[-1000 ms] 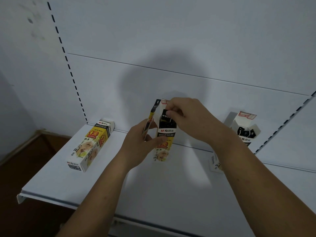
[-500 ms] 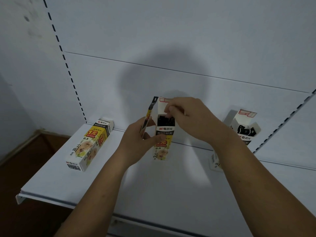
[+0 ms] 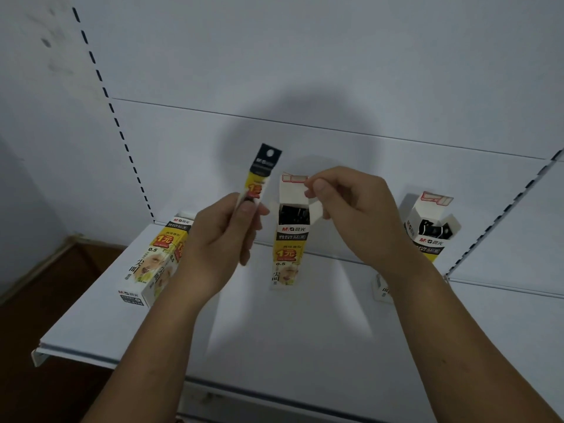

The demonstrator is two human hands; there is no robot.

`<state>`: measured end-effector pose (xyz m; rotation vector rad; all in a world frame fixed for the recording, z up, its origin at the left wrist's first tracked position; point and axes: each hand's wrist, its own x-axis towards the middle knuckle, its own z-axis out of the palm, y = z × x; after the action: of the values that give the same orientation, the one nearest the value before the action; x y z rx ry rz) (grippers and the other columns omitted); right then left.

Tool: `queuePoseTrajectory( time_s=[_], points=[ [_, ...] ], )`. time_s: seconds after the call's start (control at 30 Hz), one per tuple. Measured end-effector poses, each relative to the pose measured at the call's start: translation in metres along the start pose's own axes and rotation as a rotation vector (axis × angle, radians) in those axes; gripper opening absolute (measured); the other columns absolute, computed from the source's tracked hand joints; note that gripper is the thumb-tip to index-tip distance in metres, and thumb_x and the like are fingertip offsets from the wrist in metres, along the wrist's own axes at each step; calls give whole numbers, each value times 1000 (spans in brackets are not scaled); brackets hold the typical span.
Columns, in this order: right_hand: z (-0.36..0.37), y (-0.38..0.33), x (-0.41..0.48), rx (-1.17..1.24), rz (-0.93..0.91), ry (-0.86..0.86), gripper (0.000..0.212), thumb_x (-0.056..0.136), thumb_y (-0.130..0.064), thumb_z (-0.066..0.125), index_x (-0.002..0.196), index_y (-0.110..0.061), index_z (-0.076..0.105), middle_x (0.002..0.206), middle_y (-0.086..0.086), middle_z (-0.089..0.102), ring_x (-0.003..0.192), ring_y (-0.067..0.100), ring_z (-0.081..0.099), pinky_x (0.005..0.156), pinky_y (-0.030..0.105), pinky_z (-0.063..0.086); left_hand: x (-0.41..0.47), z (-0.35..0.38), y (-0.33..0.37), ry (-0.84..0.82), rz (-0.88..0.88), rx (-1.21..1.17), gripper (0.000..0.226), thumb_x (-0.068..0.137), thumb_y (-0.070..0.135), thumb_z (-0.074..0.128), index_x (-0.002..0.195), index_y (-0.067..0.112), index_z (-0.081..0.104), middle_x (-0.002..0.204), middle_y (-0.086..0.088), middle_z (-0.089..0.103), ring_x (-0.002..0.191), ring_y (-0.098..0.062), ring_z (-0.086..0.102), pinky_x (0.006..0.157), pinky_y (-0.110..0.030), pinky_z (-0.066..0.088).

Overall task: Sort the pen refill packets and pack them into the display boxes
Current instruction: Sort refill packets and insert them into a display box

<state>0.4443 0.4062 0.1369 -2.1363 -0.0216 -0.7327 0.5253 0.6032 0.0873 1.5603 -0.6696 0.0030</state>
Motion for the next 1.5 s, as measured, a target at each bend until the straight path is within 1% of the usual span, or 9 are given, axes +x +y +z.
queuePoseTrajectory(
  time_s=[0.1, 0.23, 0.4, 0.6, 0.77, 0.97, 1.13, 1.3, 1.5],
  points=[
    [-11, -17, -8, 144, 10, -15, 15, 105, -21, 60, 112, -19, 73, 86, -15, 74, 66, 4, 62, 65, 18, 50, -1, 21, 25, -111, 97, 6, 31, 111, 17, 47, 93, 8, 71, 69, -8, 64, 56, -25, 62, 53, -32, 56],
    [-44, -24, -19, 183, -18, 110, 15, 102, -14, 64, 109, -10, 76, 69, -15, 68, 63, 2, 63, 62, 12, 46, 2, 69, 45, -214, 119, 19, 28, 109, 21, 52, 97, 12, 76, 74, -1, 72, 60, -21, 70, 59, -29, 58],
    [-103, -12, -24, -10, -19, 370, 13, 99, -18, 69, 101, -13, 80, 73, 3, 73, 65, 24, 65, 61, 41, 55, 10, 123, 45, -222, 117, -14, 16, 102, 33, 64, 109, 23, 73, 93, 11, 76, 90, -8, 74, 75, -20, 57],
    [-174, 5, -30, -143, -44, 610, 9, 97, -20, 69, 95, -22, 77, 76, 5, 73, 68, 15, 67, 68, 36, 57, 3, 172, 9, -317, -3, 61, 68, 87, 30, 83, 145, 28, 49, 126, 16, 58, 111, -3, 60, 89, -27, 59],
    [-179, 27, -31, -186, 6, 516, 10, 98, -15, 69, 92, -20, 75, 73, -11, 68, 65, 0, 60, 64, 15, 47, 12, 200, -19, -414, -109, 139, 89, 81, 34, 88, 154, 28, 38, 140, 18, 54, 124, 3, 53, 99, -28, 51],
    [-172, 54, -32, -217, 64, 363, 10, 99, -17, 68, 101, -20, 77, 84, -11, 73, 78, 10, 67, 72, 19, 52, 12, 216, -33, -464, -128, 101, 63, 90, 18, 80, 142, 35, 49, 132, 20, 63, 123, 5, 57, 99, -33, 54],
    [-157, 75, -36, -338, 104, 119, 11, 101, -18, 66, 99, -20, 76, 85, -10, 71, 73, -5, 59, 66, 5, 41, 9, 221, -37, -450, -130, 76, 57, 93, 16, 77, 141, 35, 51, 130, 18, 65, 122, 0, 60, 99, -43, 59],
    [-154, 83, -40, -389, 127, 15, 19, 94, -14, 74, 112, -22, 77, 102, -11, 73, 88, -3, 62, 74, 1, 39, 9, 219, -38, -442, -106, 82, 53, 95, 18, 75, 137, 38, 51, 128, 19, 65, 120, 4, 59, 96, -32, 58],
    [-163, 76, -38, -525, 117, -129, 13, 96, -15, 71, 97, -28, 76, 84, -23, 64, 80, -16, 55, 69, -1, 37, 10, 217, -40, -438, -106, 71, 53, 94, 18, 76, 138, 35, 51, 127, 19, 65, 119, 6, 59, 89, -22, 58]
  ],
)
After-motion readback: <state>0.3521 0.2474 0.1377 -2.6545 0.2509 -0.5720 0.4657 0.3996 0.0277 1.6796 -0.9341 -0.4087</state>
